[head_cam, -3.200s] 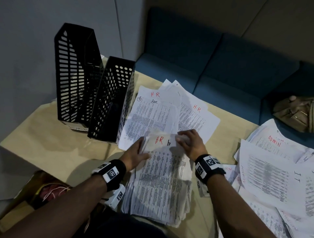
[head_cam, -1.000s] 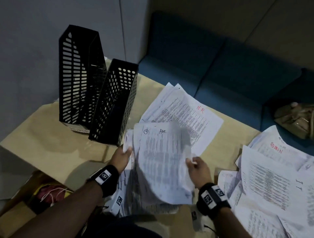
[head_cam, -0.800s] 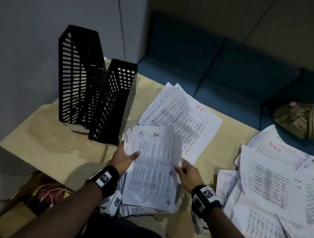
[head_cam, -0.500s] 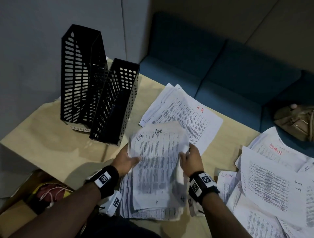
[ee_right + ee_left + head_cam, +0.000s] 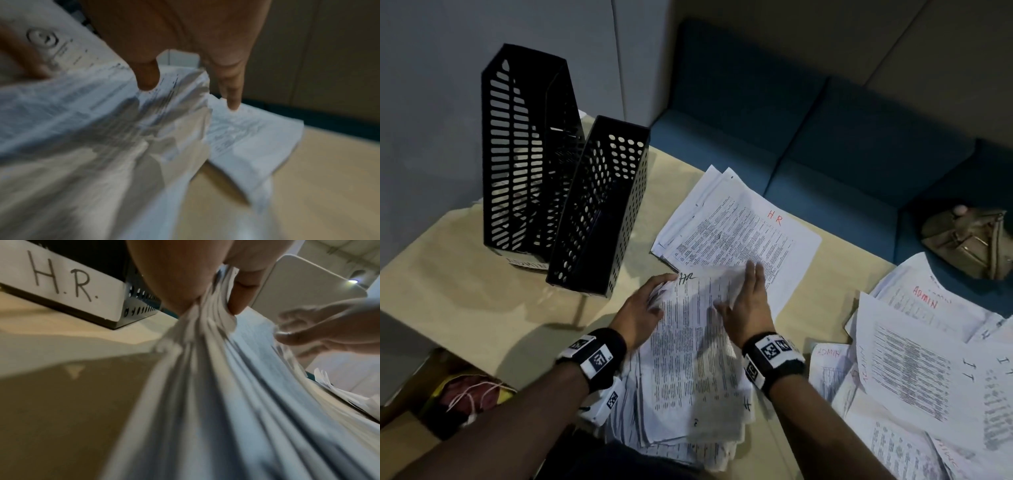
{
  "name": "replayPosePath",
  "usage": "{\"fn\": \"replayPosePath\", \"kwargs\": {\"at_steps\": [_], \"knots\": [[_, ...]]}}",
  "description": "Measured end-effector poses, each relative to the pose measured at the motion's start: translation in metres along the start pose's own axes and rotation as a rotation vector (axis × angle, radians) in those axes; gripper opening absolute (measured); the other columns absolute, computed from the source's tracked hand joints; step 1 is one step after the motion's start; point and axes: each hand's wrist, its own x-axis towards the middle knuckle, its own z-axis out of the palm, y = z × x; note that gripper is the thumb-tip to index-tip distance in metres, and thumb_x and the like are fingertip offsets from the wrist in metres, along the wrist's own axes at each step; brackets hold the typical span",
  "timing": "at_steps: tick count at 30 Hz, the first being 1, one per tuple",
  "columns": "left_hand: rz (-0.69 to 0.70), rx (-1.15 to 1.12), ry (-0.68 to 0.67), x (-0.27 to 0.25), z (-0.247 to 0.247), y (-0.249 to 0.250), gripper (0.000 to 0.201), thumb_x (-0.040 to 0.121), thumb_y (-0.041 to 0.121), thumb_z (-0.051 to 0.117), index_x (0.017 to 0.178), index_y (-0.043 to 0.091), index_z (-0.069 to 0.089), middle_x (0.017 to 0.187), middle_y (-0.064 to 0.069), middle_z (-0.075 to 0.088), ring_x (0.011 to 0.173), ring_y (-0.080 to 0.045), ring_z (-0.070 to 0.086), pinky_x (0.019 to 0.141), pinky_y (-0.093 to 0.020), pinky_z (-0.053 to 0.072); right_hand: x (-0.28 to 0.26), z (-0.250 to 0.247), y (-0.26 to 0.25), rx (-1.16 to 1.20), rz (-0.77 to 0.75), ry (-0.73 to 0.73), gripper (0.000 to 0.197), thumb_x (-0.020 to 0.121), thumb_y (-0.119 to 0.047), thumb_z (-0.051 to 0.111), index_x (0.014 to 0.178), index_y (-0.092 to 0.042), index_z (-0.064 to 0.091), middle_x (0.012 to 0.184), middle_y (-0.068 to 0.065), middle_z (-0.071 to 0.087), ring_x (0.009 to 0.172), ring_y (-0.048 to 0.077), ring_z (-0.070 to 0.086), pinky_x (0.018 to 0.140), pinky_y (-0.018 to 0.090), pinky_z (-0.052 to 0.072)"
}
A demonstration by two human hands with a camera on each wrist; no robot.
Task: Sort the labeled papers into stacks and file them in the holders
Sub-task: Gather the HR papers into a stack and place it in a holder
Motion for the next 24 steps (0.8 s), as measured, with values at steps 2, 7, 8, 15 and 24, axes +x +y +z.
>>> {"fn": "replayPosePath", "kwargs": {"at_steps": [2, 7, 8, 15, 24], "knots": [[0.013, 0.033, -0.008, 0.002, 0.002, 0.005, 0.073, 0.085, -0.013, 0.041, 0.115, 0.053, 0.050, 0.133, 0.011, 0.053, 0.109, -0.018, 0.062, 0.087, -0.030, 0.051, 0.012, -0.010, -0.004, -0.217, -0.181, 0.009, 0.091, 0.089, -0.044, 0.058, 0.150, -0.033, -0.008, 0.160, 0.001, -0.012, 0.147, 0.022, -0.001, 0.117, 0.047, 0.013], [0.040, 0.100, 0.004, 0.006, 0.004, 0.010, 0.059, 0.084, -0.005, 0.044, 0.104, 0.049, 0.051, 0.073, -0.003, 0.059, 0.049, -0.016, 0.040, 0.047, -0.025, 0.038, 0.031, -0.021, -0.006, -0.354, -0.206, -0.216, 0.053, 0.096, -0.046, 0.043, 0.145, -0.027, 0.032, 0.152, 0.002, 0.032, 0.141, 0.023, 0.029, 0.115, 0.048, 0.023], [0.052, 0.100, 0.009, 0.007, 0.004, 0.009, 0.058, 0.083, -0.004, 0.046, 0.103, 0.051, 0.050, 0.073, -0.005, 0.061, 0.050, -0.017, 0.041, 0.049, -0.025, 0.038, 0.030, -0.020, -0.003, -0.333, -0.165, -0.215, 0.053, 0.097, -0.046, 0.042, 0.144, -0.024, 0.035, 0.148, 0.004, 0.038, 0.136, 0.024, 0.036, 0.112, 0.045, 0.029], [0.048, 0.027, 0.020, -0.003, 0.002, -0.006, 0.070, 0.078, 0.026, 0.076, 0.130, 0.051, 0.036, 0.134, 0.008, 0.055, 0.123, -0.008, 0.053, 0.101, -0.032, 0.044, 0.004, 0.001, 0.007, -0.093, -0.085, -0.190, 0.053, 0.098, -0.043, 0.042, 0.139, -0.010, 0.043, 0.140, 0.012, 0.047, 0.130, 0.028, 0.040, 0.108, 0.037, 0.033], [-0.227, -0.132, 0.063, -0.023, 0.004, -0.024, 0.055, 0.081, 0.027, 0.076, 0.131, 0.028, 0.053, 0.128, 0.003, 0.062, 0.115, -0.016, 0.058, 0.097, -0.039, 0.047, 0.005, 0.010, 0.003, 0.337, 0.206, -0.065, 0.053, 0.098, -0.052, 0.032, 0.121, -0.012, 0.059, 0.123, 0.010, 0.059, 0.111, 0.025, 0.057, 0.095, 0.034, 0.043]]}}
